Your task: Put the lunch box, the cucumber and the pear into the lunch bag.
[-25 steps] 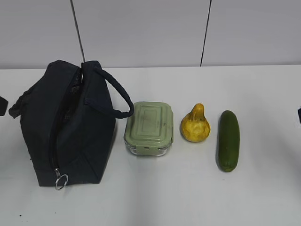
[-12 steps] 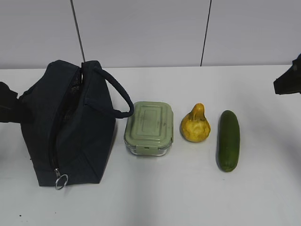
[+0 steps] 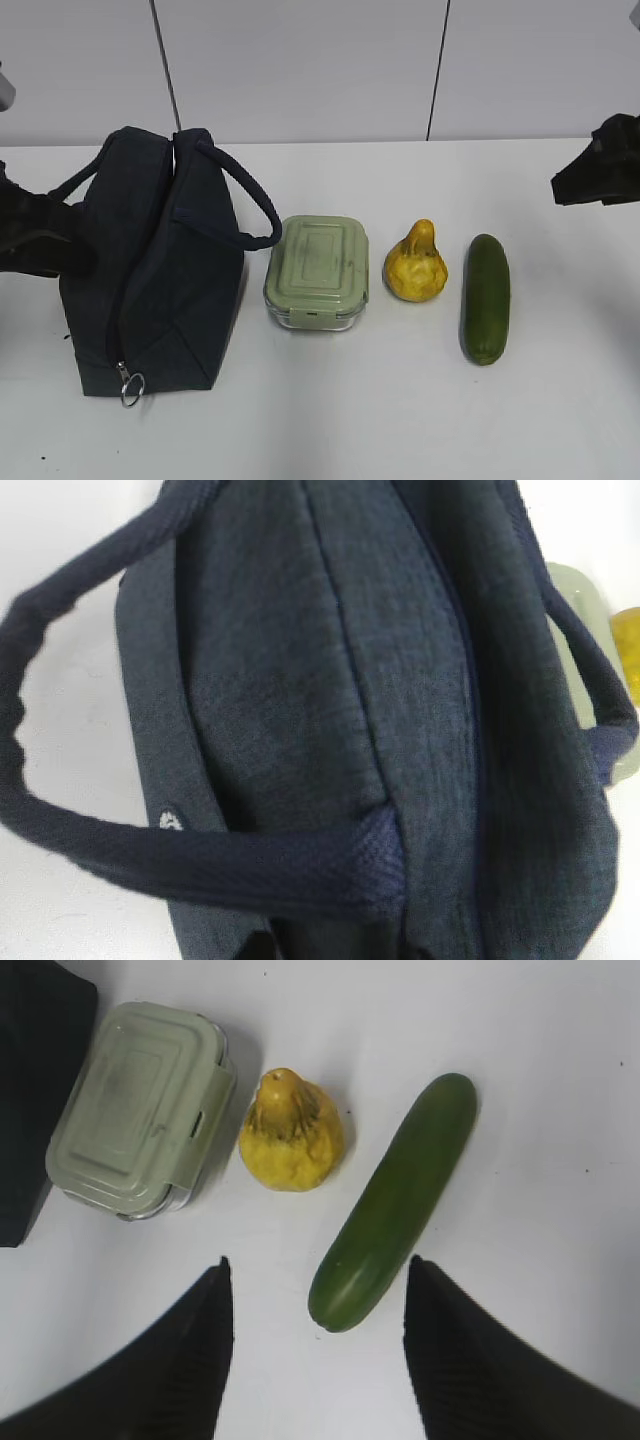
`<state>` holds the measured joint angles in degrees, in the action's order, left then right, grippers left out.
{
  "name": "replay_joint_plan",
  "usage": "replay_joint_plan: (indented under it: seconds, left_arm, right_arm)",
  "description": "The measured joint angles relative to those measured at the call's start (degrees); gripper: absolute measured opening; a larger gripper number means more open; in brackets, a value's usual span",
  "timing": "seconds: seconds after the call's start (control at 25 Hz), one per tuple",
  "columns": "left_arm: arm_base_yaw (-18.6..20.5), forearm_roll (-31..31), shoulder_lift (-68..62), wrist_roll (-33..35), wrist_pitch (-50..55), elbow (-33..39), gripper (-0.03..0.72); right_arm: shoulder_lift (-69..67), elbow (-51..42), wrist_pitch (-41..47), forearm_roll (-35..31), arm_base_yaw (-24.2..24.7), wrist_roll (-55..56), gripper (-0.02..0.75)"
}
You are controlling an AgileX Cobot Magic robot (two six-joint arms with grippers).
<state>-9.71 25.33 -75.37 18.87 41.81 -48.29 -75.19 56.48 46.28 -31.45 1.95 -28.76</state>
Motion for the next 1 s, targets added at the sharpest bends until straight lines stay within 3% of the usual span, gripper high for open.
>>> replay_joint_plan:
  seconds: [0.12, 0.2, 0.68, 1.0]
  left_arm:
    - [0.00, 0.62, -1.21, 0.60, -0.82, -0.04, 0.041]
    - [0.00, 0.67, -1.56, 0.79, -1.20, -0.04, 0.000]
    - [0.00, 0.63, 0.12, 0.96, -1.94, -0.11, -0.013]
    - [0.00, 0.61, 0.27, 0.96, -1.94, -0.11, -0.013]
  right_arm:
    - [0.00, 0.00, 0.00, -1.49, 0.00, -1.20, 0.427]
    - [0.00, 0.00, 0.12, -1.97, 0.00, -1.69, 0.426]
    - [-10.59, 4.61, 1.27, -2.13, 0.00, 1.44, 0.416]
    - [-23.01, 9.31, 4.46, 2.13, 0.00, 6.70, 0.414]
